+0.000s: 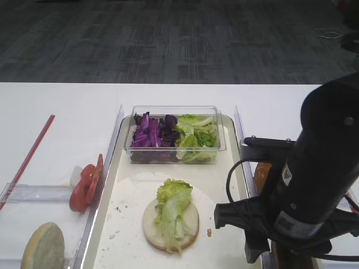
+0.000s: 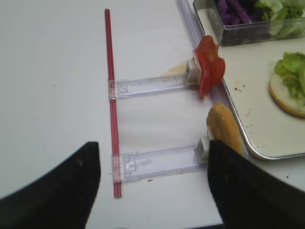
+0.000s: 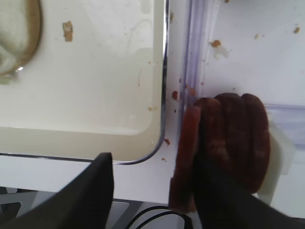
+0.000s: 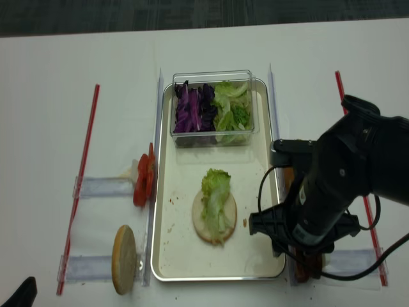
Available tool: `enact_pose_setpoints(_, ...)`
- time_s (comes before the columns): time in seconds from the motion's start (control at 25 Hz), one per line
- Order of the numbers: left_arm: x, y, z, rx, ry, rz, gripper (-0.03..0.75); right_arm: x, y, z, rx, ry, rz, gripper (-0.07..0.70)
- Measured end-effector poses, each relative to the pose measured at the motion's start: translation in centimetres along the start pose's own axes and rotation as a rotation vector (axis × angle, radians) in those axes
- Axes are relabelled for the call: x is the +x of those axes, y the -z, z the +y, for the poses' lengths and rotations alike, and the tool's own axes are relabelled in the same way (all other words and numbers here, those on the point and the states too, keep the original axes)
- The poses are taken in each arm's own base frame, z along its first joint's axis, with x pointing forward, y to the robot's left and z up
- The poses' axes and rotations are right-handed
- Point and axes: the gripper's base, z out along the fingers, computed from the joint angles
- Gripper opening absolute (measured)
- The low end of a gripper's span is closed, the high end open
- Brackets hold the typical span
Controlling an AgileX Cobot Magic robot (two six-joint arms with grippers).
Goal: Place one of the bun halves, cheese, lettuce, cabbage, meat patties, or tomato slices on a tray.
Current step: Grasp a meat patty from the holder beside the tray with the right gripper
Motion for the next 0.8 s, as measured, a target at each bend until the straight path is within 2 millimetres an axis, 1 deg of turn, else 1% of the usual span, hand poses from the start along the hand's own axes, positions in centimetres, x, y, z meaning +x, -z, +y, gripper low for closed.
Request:
enact_pose_setpoints(0.16, 0.0, 0.0, 0.0, 0.0, 0.0, 0.0, 0.456, -0.14, -0.62, -0.01, 0.016, 0.001, 0.02, 0.4)
enact_pose_setpoints(0.32, 0.0, 0.0, 0.0, 0.0, 0.0, 0.0, 0.456, -0.18, -0.71, 0.0, 0.017, 0.003, 0.021, 0.372)
enact_pose_setpoints(0.56, 0.0, 0.0, 0.0, 0.0, 0.0, 0.0, 0.456, -0.21, -0.7, -0.24, 0.043, 0.024, 0.018, 0.3)
enact_pose_setpoints(0.8, 0.0, 0.0, 0.0, 0.0, 0.0, 0.0, 0.456, -0.22, -0.7, -0.4, 0.061, 0.035, 0.017, 0.203)
